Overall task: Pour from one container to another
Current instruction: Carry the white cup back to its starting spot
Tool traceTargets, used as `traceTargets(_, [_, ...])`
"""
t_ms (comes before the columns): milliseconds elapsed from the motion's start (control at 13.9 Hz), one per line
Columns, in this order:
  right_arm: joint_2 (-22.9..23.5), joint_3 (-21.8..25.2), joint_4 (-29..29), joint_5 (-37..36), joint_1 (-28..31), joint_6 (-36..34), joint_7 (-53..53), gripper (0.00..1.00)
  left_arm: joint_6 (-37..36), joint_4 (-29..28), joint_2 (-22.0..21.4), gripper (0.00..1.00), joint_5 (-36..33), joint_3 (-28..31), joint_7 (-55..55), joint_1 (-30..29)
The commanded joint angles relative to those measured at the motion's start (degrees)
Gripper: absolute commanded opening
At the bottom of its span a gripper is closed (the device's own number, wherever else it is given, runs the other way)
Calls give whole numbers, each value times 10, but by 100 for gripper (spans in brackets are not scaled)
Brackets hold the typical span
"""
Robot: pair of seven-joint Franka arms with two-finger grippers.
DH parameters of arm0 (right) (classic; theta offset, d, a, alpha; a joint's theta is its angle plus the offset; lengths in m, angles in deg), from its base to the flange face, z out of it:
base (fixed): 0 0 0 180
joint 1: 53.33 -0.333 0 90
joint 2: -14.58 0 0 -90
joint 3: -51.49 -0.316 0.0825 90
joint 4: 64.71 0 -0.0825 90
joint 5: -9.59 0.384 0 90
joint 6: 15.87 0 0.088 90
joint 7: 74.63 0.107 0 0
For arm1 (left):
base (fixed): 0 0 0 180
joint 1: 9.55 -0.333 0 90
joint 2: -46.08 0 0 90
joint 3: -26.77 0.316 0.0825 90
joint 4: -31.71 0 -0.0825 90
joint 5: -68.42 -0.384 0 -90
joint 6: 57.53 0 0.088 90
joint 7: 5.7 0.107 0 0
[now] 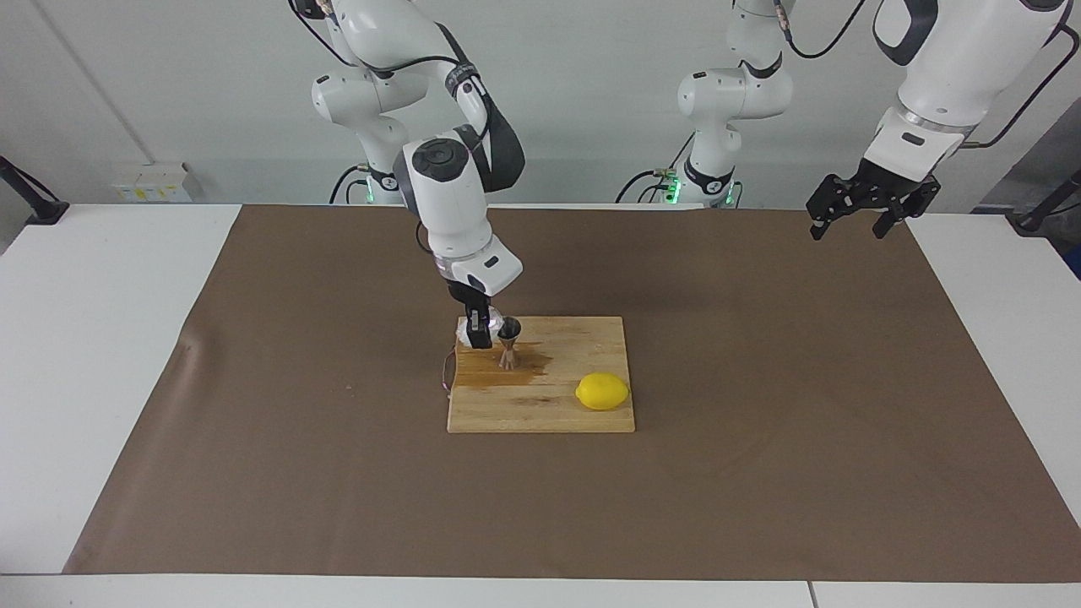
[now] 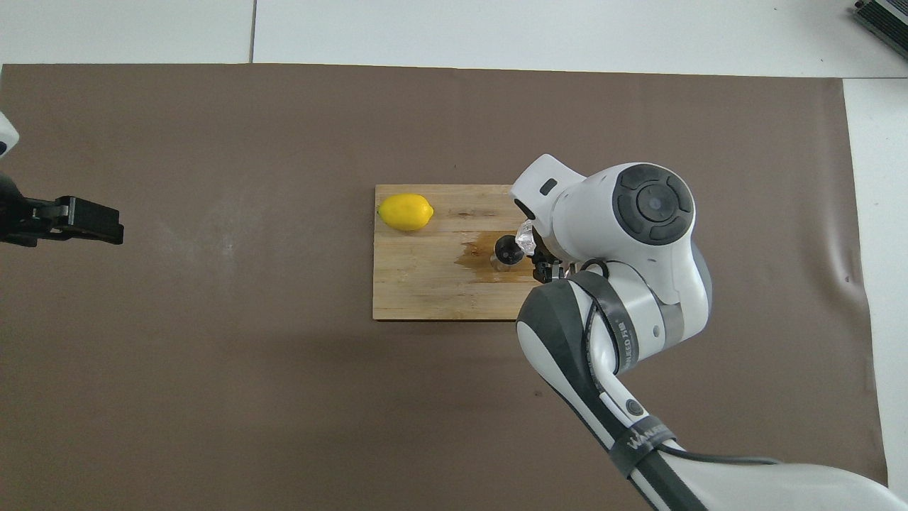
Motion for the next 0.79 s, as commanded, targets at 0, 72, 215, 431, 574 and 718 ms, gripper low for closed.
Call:
traceTargets(0, [-21, -3, 10, 57, 22, 9, -15, 48, 12, -19, -16, 100, -6, -2, -6, -3])
traceTargets(72, [-24, -3, 10, 77, 34, 9, -31, 48, 12, -19, -16, 100, -6, -2, -6, -3])
traceTargets(215, [-26, -3, 10, 107, 47, 5, -62, 48, 12, -20, -16, 100, -6, -1, -6, -3])
traceTargets(431, [-26, -3, 11, 142, 64, 3, -80, 48, 12, -20, -16, 100, -6, -2, -6, -3])
traceTargets(574, [-26, -3, 16, 181, 85, 6, -105, 48, 12, -19, -16, 100, -5, -2, -6, -3])
traceTargets(718, [-31, -3, 28, 226, 118, 4, -151, 48, 12, -20, -16, 100, -6, -1, -6, -3])
